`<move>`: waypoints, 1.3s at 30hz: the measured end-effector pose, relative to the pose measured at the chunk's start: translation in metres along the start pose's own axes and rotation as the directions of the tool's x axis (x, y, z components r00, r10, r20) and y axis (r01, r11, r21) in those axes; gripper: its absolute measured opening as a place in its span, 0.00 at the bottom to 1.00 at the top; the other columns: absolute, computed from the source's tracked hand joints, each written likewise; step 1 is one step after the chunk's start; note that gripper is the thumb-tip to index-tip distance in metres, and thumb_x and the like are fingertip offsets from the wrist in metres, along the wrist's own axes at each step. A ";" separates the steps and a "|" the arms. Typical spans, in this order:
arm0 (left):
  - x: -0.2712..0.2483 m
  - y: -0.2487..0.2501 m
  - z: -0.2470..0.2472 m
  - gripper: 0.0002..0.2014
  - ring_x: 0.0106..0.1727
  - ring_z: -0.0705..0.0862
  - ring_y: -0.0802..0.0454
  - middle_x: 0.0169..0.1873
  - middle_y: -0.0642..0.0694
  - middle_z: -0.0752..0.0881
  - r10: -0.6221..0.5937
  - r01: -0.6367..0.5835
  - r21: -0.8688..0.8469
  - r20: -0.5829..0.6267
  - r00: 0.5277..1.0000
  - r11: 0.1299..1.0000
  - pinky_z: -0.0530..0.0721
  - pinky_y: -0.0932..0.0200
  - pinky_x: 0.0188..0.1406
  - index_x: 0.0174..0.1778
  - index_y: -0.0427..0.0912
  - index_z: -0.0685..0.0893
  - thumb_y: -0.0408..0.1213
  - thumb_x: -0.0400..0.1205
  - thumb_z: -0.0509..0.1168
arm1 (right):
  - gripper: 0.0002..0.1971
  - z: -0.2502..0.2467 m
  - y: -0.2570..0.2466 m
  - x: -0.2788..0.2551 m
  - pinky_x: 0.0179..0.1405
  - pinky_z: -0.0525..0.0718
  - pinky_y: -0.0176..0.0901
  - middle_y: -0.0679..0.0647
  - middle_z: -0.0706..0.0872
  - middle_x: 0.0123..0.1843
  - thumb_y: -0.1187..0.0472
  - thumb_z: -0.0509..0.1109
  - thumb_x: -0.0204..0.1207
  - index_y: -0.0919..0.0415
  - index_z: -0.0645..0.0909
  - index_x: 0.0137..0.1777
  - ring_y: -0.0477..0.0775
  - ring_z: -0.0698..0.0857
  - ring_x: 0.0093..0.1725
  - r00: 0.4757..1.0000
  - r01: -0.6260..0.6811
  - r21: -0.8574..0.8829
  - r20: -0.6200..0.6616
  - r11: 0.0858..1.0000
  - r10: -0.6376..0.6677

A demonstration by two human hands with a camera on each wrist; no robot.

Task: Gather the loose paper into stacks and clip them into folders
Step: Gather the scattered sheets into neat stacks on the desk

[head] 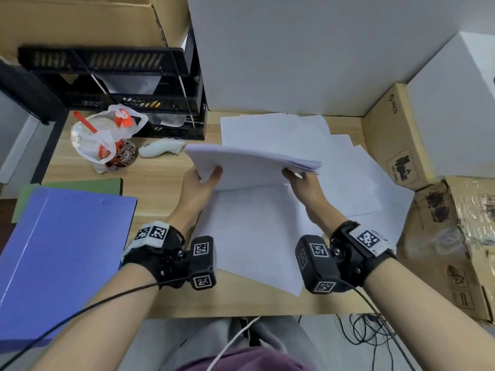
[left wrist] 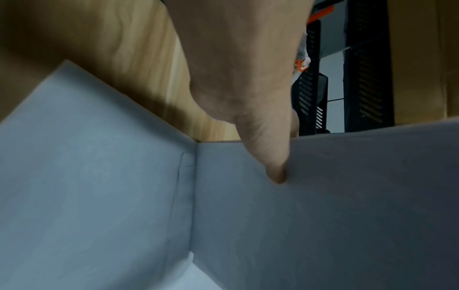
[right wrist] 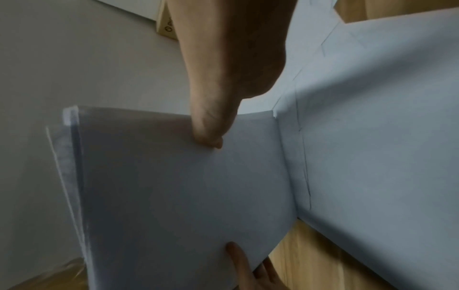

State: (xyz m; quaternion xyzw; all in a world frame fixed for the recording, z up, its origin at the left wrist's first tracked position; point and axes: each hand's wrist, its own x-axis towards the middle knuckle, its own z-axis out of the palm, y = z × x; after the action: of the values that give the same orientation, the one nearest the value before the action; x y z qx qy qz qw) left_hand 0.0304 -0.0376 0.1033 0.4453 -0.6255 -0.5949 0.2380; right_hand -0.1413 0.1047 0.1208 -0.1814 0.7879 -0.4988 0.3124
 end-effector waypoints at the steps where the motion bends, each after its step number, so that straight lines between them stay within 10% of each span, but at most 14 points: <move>1: 0.001 0.005 0.000 0.12 0.53 0.86 0.55 0.53 0.49 0.87 0.008 -0.008 -0.030 -0.006 1.000 1.000 0.83 0.68 0.46 0.60 0.38 0.82 0.38 0.83 0.68 | 0.07 -0.002 -0.004 0.001 0.65 0.77 0.51 0.50 0.83 0.59 0.62 0.63 0.83 0.51 0.78 0.57 0.51 0.80 0.61 1.000 0.031 -0.031 -0.002 0.999 -0.031; 6: 0.008 0.065 -0.009 0.17 0.63 0.86 0.53 0.61 0.47 0.87 0.215 -0.214 -0.104 0.001 0.977 0.971 0.84 0.51 0.63 0.67 0.42 0.80 0.40 0.83 0.69 | 0.06 -0.024 -0.058 -0.002 0.50 0.85 0.36 0.43 0.89 0.51 0.61 0.65 0.83 0.51 0.82 0.52 0.40 0.87 0.51 0.978 0.206 0.116 0.000 0.972 -0.207; 10: -0.003 0.089 -0.015 0.18 0.64 0.85 0.52 0.63 0.46 0.86 0.310 -0.300 -0.235 0.006 0.951 0.924 0.84 0.57 0.62 0.67 0.42 0.77 0.33 0.82 0.69 | 0.11 -0.034 -0.070 -0.014 0.58 0.85 0.44 0.52 0.89 0.59 0.65 0.66 0.79 0.57 0.83 0.59 0.53 0.87 0.61 0.967 0.235 0.405 -0.004 0.884 -0.256; 18: -0.018 -0.002 -0.021 0.28 0.61 0.86 0.56 0.61 0.49 0.87 -0.055 0.078 -0.145 0.159 0.986 0.986 0.85 0.53 0.61 0.71 0.41 0.75 0.27 0.75 0.74 | 0.21 -0.016 0.026 -0.017 0.57 0.80 0.48 0.53 0.88 0.58 0.73 0.61 0.70 0.64 0.79 0.64 0.53 0.85 0.58 0.990 -0.013 0.151 0.144 0.988 -0.009; 25: -0.017 -0.002 -0.013 0.19 0.50 0.86 0.60 0.46 0.50 0.88 0.004 0.023 -0.141 0.185 0.983 0.990 0.83 0.64 0.49 0.51 0.45 0.83 0.20 0.70 0.67 | 0.15 -0.012 0.022 -0.010 0.48 0.77 0.39 0.53 0.83 0.51 0.75 0.60 0.72 0.66 0.77 0.57 0.51 0.79 0.51 0.998 -0.029 0.168 0.061 0.985 0.019; 29: -0.016 -0.013 -0.009 0.21 0.60 0.86 0.47 0.55 0.41 0.88 -0.020 0.037 -0.082 0.197 0.980 0.996 0.82 0.51 0.59 0.61 0.37 0.80 0.19 0.74 0.64 | 0.20 -0.010 0.027 -0.010 0.53 0.78 0.41 0.53 0.84 0.56 0.71 0.61 0.70 0.65 0.76 0.63 0.50 0.81 0.55 0.996 -0.046 0.155 0.079 0.987 0.034; 39: -0.016 -0.012 -0.009 0.27 0.65 0.82 0.55 0.62 0.50 0.84 -0.068 0.087 -0.128 0.145 0.987 0.988 0.81 0.60 0.60 0.69 0.45 0.75 0.20 0.76 0.62 | 0.20 -0.010 0.046 -0.010 0.55 0.78 0.40 0.51 0.86 0.61 0.76 0.60 0.73 0.60 0.78 0.63 0.52 0.82 0.63 0.990 -0.096 0.089 0.111 0.991 0.086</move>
State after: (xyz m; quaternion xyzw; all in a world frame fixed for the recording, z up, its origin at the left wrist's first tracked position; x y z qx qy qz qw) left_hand 0.0494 -0.0275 0.0973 0.4096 -0.5816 -0.6740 0.1996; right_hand -0.1398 0.1372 0.0854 -0.1567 0.7531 -0.5099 0.3850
